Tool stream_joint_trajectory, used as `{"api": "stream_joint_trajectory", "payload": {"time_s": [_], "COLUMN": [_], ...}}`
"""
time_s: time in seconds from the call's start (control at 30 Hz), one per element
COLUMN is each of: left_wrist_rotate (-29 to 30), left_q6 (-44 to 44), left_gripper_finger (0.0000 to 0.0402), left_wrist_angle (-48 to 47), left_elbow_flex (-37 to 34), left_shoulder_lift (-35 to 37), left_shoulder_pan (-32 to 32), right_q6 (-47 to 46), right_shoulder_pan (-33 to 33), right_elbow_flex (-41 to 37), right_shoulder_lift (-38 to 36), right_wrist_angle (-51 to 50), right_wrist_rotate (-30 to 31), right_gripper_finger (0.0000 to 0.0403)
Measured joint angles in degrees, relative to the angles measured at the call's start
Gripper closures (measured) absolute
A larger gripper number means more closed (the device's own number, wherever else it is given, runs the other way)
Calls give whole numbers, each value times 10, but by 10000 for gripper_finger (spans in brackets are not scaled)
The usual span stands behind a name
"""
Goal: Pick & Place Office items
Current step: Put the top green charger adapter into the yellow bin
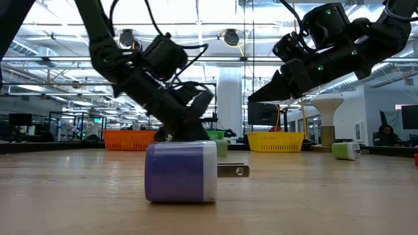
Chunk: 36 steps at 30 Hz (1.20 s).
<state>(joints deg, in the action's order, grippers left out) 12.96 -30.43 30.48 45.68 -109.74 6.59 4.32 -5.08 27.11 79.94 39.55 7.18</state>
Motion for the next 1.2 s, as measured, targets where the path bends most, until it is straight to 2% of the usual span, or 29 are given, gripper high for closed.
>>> {"api": "stream_joint_trajectory", "payload": {"time_s": [0.37, 0.7, 0.77, 1.03, 1.2], "left_wrist_rotate": [-24, -27, -27, -43, -59], "left_q6": [19, 61, 63, 114, 136], "left_gripper_finger": [396, 399, 398, 396, 396], "left_wrist_angle": [13, 60, 104, 376, 468], "left_elbow_flex": [63, 41, 14, -121, -173], "left_shoulder_lift": [-44, -38, -38, -38, -38], "left_shoulder_pan": [-8, -41, -46, -47, -28], "right_q6": [0, -27, -49, -142, -220], "right_shoulder_pan": [0, 0, 0, -1, -1], "right_elbow_flex": [0, 0, 0, 18, 51], "right_shoulder_lift": [0, 0, 0, 0, 0], "right_wrist_angle": [-3, -8, -9, -20, -103], "right_wrist_rotate": [0, 0, 0, 6, 45], "right_gripper_finger": [399, 399, 399, 399, 398]}}
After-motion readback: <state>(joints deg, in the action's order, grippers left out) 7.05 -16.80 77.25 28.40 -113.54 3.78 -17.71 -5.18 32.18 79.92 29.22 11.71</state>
